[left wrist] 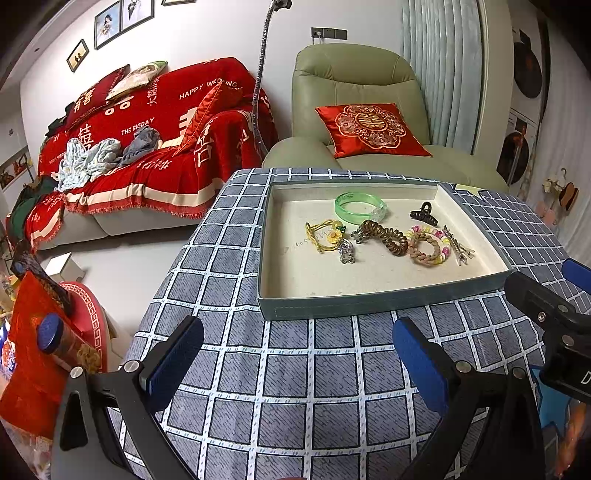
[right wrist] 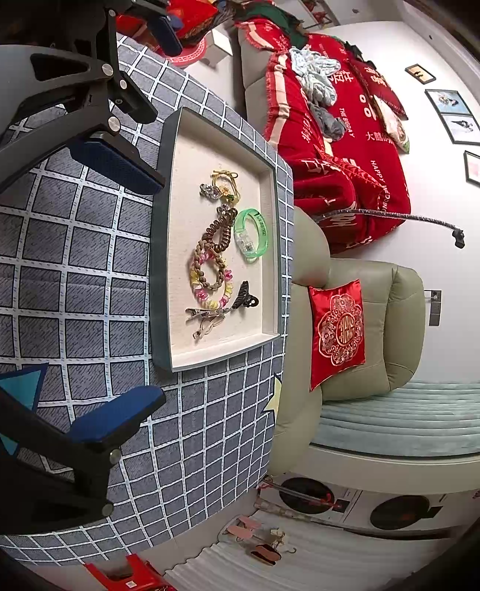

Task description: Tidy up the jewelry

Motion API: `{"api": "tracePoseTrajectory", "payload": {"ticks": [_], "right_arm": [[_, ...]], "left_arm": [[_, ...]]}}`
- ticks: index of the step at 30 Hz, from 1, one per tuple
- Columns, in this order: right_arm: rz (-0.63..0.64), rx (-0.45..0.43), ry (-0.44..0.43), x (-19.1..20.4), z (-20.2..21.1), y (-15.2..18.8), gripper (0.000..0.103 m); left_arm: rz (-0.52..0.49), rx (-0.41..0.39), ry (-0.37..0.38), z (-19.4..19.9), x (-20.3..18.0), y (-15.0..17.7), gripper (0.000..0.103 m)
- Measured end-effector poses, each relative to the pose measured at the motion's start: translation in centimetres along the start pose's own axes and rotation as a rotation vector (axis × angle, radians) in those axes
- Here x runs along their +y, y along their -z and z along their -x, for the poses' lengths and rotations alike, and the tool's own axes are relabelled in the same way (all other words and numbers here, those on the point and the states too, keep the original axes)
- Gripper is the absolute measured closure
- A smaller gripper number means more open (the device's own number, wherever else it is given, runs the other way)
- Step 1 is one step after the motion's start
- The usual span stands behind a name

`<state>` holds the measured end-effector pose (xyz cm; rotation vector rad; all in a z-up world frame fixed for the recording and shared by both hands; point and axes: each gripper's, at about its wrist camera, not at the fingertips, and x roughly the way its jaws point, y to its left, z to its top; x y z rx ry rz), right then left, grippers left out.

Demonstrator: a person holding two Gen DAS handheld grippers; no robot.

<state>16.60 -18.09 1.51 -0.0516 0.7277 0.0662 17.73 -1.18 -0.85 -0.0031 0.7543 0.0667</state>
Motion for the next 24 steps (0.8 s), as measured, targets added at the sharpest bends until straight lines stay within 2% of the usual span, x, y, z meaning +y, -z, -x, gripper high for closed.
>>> {"api": "tracePoseTrajectory", "payload": {"ticks": [24], "right_arm": [[0.0,-0.001,-0.003,0.04,0.23,-0.28,0.0]], "left_arm": [[-0.001,0.0,0.012,-0.02,0.14,0.03,0.0]]}}
